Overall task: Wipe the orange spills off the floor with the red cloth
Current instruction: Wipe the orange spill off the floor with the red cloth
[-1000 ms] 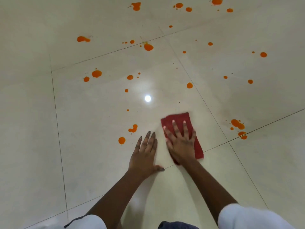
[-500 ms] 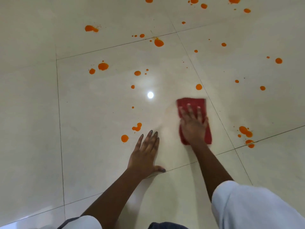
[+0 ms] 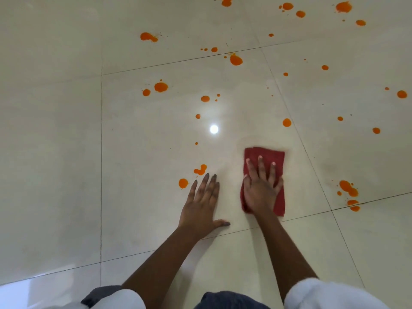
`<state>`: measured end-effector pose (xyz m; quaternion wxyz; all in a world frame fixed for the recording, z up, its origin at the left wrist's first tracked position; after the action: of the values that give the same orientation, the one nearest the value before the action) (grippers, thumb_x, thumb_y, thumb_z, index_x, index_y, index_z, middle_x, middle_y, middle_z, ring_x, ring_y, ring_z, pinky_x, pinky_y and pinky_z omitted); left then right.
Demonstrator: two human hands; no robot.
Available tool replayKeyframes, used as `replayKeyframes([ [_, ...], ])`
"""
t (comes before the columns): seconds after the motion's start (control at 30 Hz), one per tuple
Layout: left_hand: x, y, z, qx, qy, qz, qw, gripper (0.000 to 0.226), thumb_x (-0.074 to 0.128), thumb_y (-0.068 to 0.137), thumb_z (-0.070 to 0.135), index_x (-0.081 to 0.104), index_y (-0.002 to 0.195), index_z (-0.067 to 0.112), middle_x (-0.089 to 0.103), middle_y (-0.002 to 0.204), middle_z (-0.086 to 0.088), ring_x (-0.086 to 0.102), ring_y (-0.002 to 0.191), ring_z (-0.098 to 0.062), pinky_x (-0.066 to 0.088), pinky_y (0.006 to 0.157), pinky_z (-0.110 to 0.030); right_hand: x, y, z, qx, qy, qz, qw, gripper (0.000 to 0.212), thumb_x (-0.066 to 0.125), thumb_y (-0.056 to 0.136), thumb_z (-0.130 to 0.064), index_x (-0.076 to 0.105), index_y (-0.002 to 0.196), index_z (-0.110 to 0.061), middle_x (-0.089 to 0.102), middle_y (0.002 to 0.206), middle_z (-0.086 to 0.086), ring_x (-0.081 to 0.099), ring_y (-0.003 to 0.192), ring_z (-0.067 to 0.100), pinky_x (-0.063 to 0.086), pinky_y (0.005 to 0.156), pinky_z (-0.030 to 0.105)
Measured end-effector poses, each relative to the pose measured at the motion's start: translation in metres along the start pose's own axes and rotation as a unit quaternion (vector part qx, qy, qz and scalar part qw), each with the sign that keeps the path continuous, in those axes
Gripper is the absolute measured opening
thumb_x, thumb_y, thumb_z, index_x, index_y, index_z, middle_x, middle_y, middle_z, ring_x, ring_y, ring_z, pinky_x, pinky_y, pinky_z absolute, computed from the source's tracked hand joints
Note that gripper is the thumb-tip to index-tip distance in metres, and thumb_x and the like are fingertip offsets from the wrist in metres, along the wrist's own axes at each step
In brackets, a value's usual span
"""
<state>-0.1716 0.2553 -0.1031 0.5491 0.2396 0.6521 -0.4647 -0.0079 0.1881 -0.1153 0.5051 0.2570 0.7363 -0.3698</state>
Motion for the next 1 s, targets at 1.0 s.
replayKeyframes([
  [1.0, 0.015, -0.036, -0.130, -0.141, -0.037, -0.047, 0.988, 0.136, 0.018, 0.041, 0.095, -0.024, 0.138, 0.009, -0.026, 0.153, -0.008, -0.036, 0.134, -0.024, -0.030, 0.104, -0.045, 0.055, -0.062, -0.127, -0.249, -0.052, -0.018, 0.967, 0.053, 0.037, 0.084, -0.036, 0.040, 0.137, -0.036, 0.039, 0.147, 0.001, 0.033, 0.136, 0.034, 0.026, 0.102, 0.062],
])
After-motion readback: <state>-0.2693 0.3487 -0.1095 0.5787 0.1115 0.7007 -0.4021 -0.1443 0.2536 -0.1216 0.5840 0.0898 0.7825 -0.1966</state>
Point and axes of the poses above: each hand's wrist, its own y-axis towards the middle knuckle, its own x-axis out of the palm, z = x × y, the point moved 4 cm from there along y, towards the middle knuckle
